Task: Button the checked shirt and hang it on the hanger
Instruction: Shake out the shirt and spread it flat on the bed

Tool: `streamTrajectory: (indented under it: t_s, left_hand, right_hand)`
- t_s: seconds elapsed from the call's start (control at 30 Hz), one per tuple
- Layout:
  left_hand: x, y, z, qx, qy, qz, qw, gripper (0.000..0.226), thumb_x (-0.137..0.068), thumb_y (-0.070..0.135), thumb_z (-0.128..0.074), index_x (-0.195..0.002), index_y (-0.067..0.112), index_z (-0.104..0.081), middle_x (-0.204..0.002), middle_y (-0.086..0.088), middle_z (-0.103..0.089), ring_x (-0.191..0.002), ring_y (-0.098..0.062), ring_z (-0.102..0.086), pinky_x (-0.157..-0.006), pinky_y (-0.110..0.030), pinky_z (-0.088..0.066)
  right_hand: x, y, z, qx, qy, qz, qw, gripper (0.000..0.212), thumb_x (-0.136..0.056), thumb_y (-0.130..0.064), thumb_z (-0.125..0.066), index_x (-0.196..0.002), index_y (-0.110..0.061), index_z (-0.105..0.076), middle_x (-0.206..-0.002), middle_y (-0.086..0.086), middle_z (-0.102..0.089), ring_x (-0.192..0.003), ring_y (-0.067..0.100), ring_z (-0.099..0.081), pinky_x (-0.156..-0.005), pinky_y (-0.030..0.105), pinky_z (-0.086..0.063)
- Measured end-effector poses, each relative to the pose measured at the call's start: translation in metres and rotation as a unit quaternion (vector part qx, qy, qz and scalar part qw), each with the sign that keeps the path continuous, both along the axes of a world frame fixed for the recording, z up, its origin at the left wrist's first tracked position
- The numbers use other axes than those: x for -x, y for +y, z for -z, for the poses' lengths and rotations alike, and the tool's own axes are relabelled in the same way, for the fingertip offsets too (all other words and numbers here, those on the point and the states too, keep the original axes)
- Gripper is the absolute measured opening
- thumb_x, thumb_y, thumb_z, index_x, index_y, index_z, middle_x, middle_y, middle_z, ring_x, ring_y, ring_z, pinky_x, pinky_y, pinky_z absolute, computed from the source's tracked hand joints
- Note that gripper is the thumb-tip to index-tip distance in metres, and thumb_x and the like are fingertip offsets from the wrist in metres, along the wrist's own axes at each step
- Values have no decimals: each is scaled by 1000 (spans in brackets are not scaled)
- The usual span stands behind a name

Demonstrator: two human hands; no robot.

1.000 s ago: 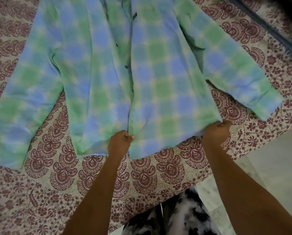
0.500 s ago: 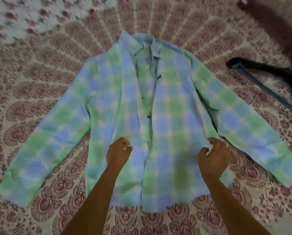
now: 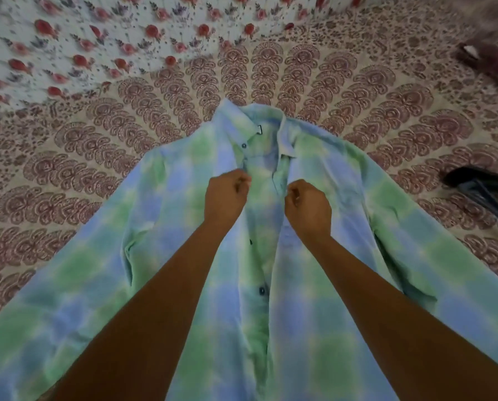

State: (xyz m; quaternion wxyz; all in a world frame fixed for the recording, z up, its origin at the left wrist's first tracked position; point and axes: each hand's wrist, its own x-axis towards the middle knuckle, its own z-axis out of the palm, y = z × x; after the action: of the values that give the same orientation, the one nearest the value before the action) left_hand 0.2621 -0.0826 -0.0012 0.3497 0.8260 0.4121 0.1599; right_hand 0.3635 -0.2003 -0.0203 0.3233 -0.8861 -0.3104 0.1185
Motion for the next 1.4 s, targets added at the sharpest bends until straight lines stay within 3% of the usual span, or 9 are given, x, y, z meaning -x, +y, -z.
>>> streamTrajectory:
  t_s: [0.2,0.43,0.57,0.8,0.9,1.0,1.17,1.3,1.4]
  left_hand:
    - [-63,67,25,-55,77,16,995,31,-83,15,-54,-112,4,-61,-111,-22,-61,-103,-34,-59,-84,-36,-45]
    - [-88,100,47,-110,234,16,966,41,-84,35,-60,-113,7,-51,-116,-19,-53,-107,-37,-53,-82,-40,-45]
    - [-93,111,42,-106,214,9,971,26,-85,26,-56,-102,6,-59,-110,-17,-61,-104,-35,-56,-77,-34,-44]
    - [-90,127,25,170,-135,-140,966,16,-77,19,-55,-63,17,-63,-71,-14,-66,-58,-20,-63,-67,-33,-52]
    - [-91,137,28,109,-49,-86,989,14,-80,20,-54,-74,13,-64,-88,-21,-69,-81,-35,-67,-80,-44,-56]
    - [-96,130,35,71,48,-37,996,11,-79,27,-64,-84,18,-61,-101,-13,-68,-98,-31,-62,-86,-37,-52]
    - [-99,123,49,-55,199,50,977,54,-76,41,-68,-122,18,-49,-123,-12,-51,-110,-29,-53,-86,-36,-44]
    - [-106,129,53,-122,174,14,977,27,-86,26,-54,-105,8,-60,-113,-13,-60,-105,-31,-57,-74,-32,-41]
    - [-108,141,46,-45,56,-67,995,21,-78,28,-52,-70,11,-62,-76,-8,-63,-73,-22,-59,-64,-24,-35]
  right_hand:
    - [-45,69,20,143,2,-14,990,41,-89,-40,-53,-112,-6,-52,-110,14,-57,-99,31,-59,-69,31,-38]
    - [-82,92,29,143,-62,5,988,17,-90,-21,-44,-79,-9,-50,-85,11,-61,-89,33,-60,-57,28,-28]
    - [-87,103,14,71,-89,-27,993,47,-90,-14,-43,-135,-5,-35,-99,17,-63,-89,36,-59,-60,30,-30]
    - [-95,144,-6,-124,-27,39,991,42,-94,-13,-39,-134,-4,-35,-77,7,-47,-66,21,-44,-51,30,-22]
    - [-93,153,-1,-31,-3,-102,994,54,-93,-22,-44,-143,-13,-25,-104,17,-58,-92,28,-56,-68,36,-43]
    - [-93,153,19,129,48,-177,974,60,-90,-32,-50,-143,-19,-26,-141,23,-35,-125,36,-43,-95,43,-41]
    - [-99,152,23,127,-6,-117,985,48,-87,-25,-50,-133,-17,-41,-134,21,-32,-117,40,-45,-96,44,-40]
    - [-108,153,28,132,-39,-123,983,40,-92,-21,-40,-131,-12,-42,-130,23,-39,-113,41,-47,-89,42,-41]
    - [-112,157,27,74,-79,-112,988,40,-94,-28,-31,-119,-5,-52,-116,24,-53,-103,38,-54,-71,37,-38]
